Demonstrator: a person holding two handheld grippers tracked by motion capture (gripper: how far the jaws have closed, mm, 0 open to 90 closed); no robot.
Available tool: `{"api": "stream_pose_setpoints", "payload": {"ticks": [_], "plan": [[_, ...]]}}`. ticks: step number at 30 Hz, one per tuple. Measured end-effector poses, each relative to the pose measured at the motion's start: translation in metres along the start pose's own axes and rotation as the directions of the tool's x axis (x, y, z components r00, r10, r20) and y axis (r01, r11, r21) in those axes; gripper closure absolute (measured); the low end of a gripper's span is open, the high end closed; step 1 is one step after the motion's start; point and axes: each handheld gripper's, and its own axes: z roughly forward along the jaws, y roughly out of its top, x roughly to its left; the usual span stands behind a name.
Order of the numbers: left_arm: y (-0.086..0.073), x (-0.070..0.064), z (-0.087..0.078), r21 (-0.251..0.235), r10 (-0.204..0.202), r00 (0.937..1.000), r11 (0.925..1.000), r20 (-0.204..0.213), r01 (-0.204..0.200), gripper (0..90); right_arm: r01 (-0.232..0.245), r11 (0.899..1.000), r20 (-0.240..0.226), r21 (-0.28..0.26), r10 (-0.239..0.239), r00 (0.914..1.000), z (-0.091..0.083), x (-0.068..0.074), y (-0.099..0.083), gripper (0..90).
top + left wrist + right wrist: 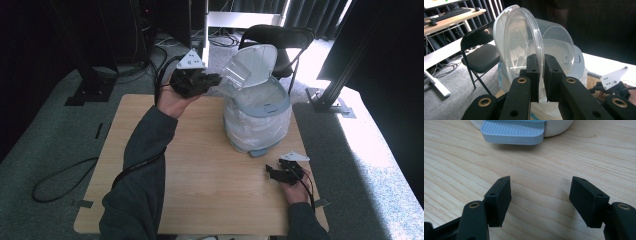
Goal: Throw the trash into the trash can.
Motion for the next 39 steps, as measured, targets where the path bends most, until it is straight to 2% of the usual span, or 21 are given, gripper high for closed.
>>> {"api": "stream_pose_setpoints", "payload": {"ticks": [11,26,37,39], "plan": [[0.008,-0.001,0.012,0.007,0.01,0.9998,0.9999,0.019,-0.01,83.6,0.001,1.0,0.0,0.0,-0.001,1.0,0.0,0.0,0.0,33.0],[0.011,0.004,0.031,0.003,-0.012,0.9986,0.9999,0.052,0.012,83.6,0.0,1.0,-0.003,-0.001,0.0,1.0,0.0,0.0,0.0,32.9],[0.022,0.003,0.05,-0.05,-0.037,0.9956,0.9979,0.086,0.041,83.6,-0.001,1.0,-0.006,0.001,0.001,1.0,-0.001,0.001,0.0,32.9],[0.021,0.003,0.06,-0.055,-0.043,0.9952,0.9974,0.088,0.048,82.7,0.0,1.0,-0.005,0.001,0.0,1.0,-0.001,0.001,0.0,32.9]]}}
